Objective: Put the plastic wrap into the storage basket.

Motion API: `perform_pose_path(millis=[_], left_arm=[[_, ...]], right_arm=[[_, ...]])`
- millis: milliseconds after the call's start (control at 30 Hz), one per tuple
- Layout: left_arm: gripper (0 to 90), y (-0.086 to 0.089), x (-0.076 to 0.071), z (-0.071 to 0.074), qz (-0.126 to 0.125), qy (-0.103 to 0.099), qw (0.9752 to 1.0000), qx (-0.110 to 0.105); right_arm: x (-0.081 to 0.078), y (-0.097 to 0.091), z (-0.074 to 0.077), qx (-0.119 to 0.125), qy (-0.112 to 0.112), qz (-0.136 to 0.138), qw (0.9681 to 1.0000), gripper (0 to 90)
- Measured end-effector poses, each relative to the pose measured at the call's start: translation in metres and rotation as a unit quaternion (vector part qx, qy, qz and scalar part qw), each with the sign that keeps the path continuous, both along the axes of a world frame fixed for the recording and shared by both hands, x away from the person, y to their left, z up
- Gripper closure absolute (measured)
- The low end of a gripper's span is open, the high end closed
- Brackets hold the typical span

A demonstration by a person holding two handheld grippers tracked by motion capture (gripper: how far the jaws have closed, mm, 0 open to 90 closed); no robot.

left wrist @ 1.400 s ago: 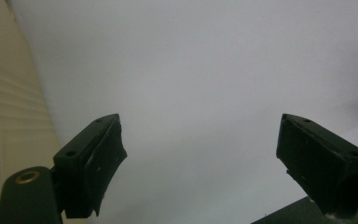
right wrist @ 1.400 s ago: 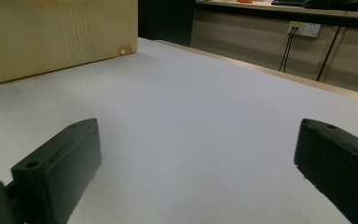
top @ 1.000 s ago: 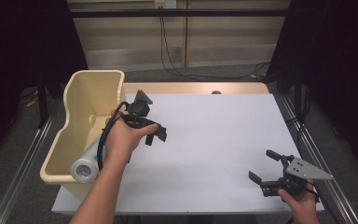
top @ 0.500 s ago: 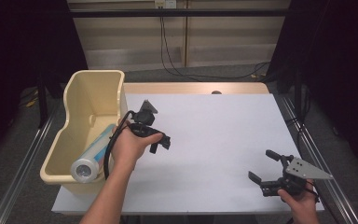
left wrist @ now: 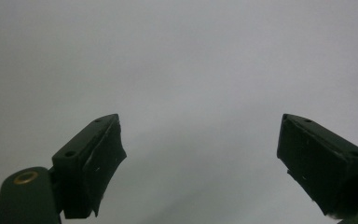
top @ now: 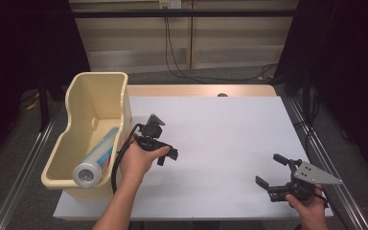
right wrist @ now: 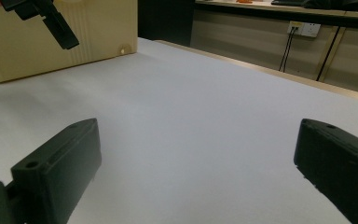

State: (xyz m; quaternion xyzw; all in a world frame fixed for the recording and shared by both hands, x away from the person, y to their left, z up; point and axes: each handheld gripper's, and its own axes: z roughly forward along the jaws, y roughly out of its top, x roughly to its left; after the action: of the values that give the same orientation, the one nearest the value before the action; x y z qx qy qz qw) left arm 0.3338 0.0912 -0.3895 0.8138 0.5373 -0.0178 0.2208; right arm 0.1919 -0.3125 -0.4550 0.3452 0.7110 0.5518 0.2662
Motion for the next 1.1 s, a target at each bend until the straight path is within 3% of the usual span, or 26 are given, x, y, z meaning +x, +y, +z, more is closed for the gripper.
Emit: perform_pose_path(millis=[167, 267, 433, 667, 767, 833, 900, 1000, 1067, 1100], left_arm=[[13.9, 0.001, -0.004, -0.012, 0.001, -0.016, 0.9999, -0.004], [13.7, 0.003, -0.007, -0.019, 0.003, -0.038, 0.9992, -0.013], [13.8, 0.003, -0.014, -0.026, -0.002, -0.102, 0.9946, -0.023], [13.8, 0.000, -0.026, -0.038, -0.008, -0.194, 0.9806, -0.032], [13.7, 0.000, -0.032, -0.043, -0.010, -0.234, 0.9714, -0.037], [13.6, 0.001, -0.036, -0.046, -0.010, -0.263, 0.9640, -0.039], [12.9, 0.002, -0.038, -0.049, -0.006, -0.273, 0.9608, -0.044], [12.5, 0.003, -0.043, -0.055, -0.001, -0.301, 0.9524, -0.048], [12.3, 0.005, -0.046, -0.058, -0.002, -0.324, 0.9446, -0.052], [12.3, 0.005, -0.049, -0.060, -0.001, -0.339, 0.9393, -0.053]], right_arm=[[0.000, 0.000, 0.000, 0.000, 0.000, 0.000, 1.0000, 0.3], [0.000, 0.000, 0.000, 0.000, 0.001, 0.001, 1.0000, 0.3], [0.000, 0.000, 0.000, -0.001, 0.000, 0.002, 1.0000, 0.3], [0.000, 0.001, -0.001, -0.001, 0.002, 0.002, 1.0000, 0.3], [0.000, 0.001, -0.001, -0.001, 0.002, 0.002, 1.0000, 0.3], [0.000, 0.001, -0.001, -0.002, 0.001, 0.001, 1.0000, 0.3], [0.000, 0.001, -0.001, -0.001, -0.001, 0.002, 1.0000, 0.3], [0.000, 0.002, -0.002, -0.002, 0.000, 0.003, 1.0000, 0.3], [0.000, 0.002, -0.002, -0.002, 0.002, 0.003, 1.0000, 0.3], [0.001, 0.002, -0.002, -0.002, 0.002, 0.003, 1.0000, 0.3]])
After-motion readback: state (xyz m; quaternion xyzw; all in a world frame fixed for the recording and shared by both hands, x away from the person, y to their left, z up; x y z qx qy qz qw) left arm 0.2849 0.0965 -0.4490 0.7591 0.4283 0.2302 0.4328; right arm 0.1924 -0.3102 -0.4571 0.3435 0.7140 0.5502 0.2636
